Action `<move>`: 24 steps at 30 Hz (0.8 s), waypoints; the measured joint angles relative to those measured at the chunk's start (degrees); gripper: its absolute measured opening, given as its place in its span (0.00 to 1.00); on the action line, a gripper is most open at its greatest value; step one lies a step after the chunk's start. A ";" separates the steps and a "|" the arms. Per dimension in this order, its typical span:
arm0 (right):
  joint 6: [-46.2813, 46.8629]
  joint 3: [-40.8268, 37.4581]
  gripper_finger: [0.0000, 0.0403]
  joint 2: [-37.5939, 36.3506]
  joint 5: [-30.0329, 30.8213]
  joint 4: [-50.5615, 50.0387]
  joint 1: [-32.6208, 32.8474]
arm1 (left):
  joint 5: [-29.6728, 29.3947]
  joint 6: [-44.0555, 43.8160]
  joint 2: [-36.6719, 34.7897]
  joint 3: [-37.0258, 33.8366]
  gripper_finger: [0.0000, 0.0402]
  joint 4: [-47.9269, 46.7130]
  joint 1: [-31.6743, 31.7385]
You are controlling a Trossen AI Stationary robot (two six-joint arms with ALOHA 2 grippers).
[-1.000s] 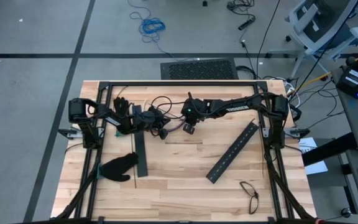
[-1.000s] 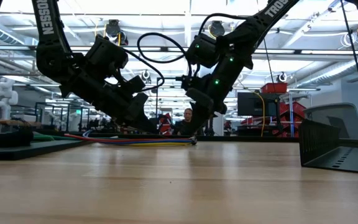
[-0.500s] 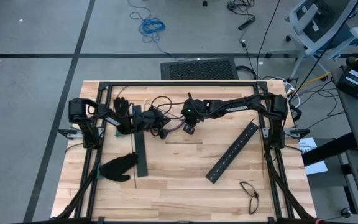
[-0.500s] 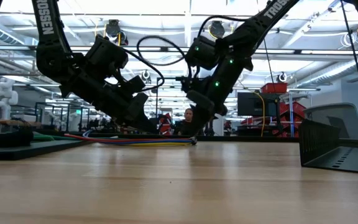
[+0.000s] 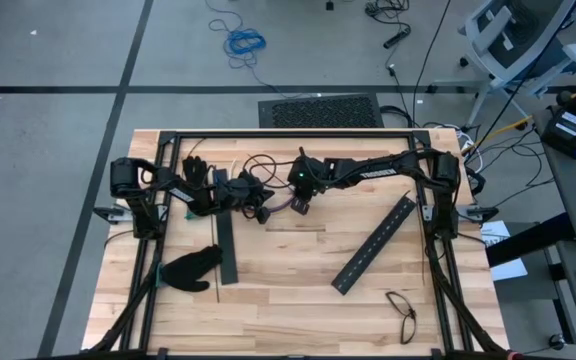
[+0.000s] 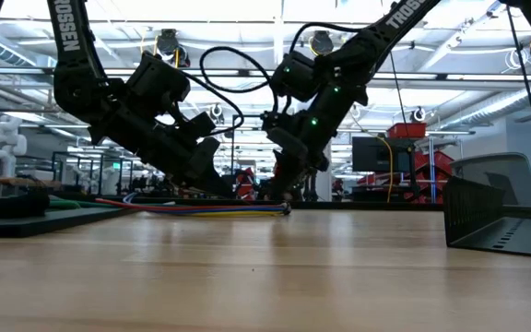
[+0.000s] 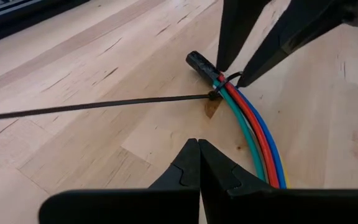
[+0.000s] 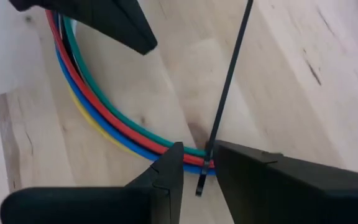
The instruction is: Ziptie cables
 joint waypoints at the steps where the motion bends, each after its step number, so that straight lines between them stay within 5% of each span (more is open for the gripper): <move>1: -0.08 0.00 0.21 0.00 -0.02 -0.39 0.01 | 0.00 -0.02 0.00 0.02 0.00 0.00 0.00; 24: -0.98 -0.02 0.21 0.21 -0.11 -3.46 -1.01 | 0.00 -0.02 0.00 0.00 0.00 0.00 0.00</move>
